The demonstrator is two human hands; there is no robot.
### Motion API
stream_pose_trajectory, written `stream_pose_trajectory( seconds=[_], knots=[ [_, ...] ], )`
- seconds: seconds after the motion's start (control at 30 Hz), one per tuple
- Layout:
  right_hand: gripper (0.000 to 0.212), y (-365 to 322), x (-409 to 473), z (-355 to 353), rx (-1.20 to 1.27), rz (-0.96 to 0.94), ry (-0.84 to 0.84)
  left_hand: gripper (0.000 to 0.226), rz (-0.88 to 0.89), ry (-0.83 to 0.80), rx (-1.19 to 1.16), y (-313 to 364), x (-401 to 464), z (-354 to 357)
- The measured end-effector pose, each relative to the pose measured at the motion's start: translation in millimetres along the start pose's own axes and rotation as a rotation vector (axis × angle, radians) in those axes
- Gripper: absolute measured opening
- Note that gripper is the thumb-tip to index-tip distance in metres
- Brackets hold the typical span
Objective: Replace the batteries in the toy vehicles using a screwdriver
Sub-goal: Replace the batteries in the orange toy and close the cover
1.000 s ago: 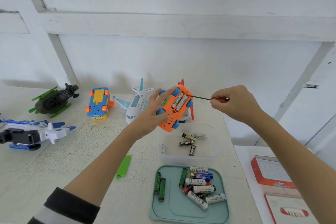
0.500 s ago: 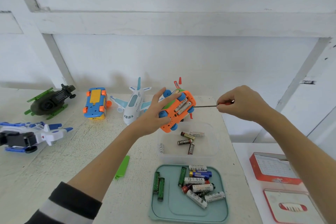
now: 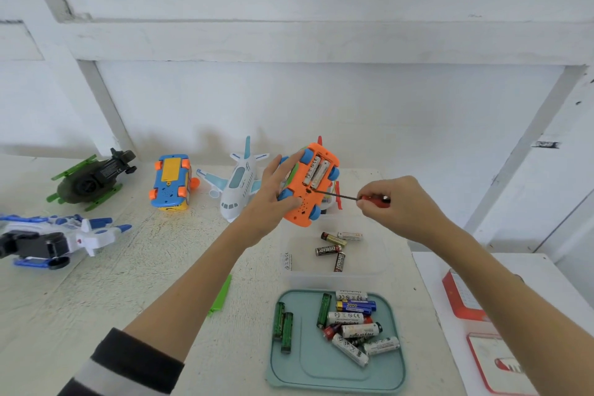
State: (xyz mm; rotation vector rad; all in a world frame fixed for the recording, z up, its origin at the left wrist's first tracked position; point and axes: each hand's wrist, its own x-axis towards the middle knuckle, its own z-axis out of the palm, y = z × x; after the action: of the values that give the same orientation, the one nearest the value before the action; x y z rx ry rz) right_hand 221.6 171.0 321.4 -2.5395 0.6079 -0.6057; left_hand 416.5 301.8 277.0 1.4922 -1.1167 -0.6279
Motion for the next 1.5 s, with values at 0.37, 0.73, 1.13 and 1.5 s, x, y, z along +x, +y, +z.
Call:
stream_pose_trajectory(
  seconds=[0.37, 0.73, 1.13, 1.5],
  knots=[
    [0.013, -12, -10, 21, 0.012, -0.030, 0.130, 0.074, -0.035, 0.112, -0.286, -2, -7, 7],
    [0.023, -22, -9, 26, -0.055, -0.004, 0.099, 0.076, 0.045, 0.228, -0.144, 0, -13, 14],
    [0.022, -30, -14, 38, -0.123, -0.051, 0.176, 0.074, 0.031, 0.270, -0.166, 4, -15, 17],
    [0.009, -18, -19, 20, 0.000, -0.017, 0.276, 0.075, 0.016, 0.162, -0.153, -7, -15, 1]
  ],
)
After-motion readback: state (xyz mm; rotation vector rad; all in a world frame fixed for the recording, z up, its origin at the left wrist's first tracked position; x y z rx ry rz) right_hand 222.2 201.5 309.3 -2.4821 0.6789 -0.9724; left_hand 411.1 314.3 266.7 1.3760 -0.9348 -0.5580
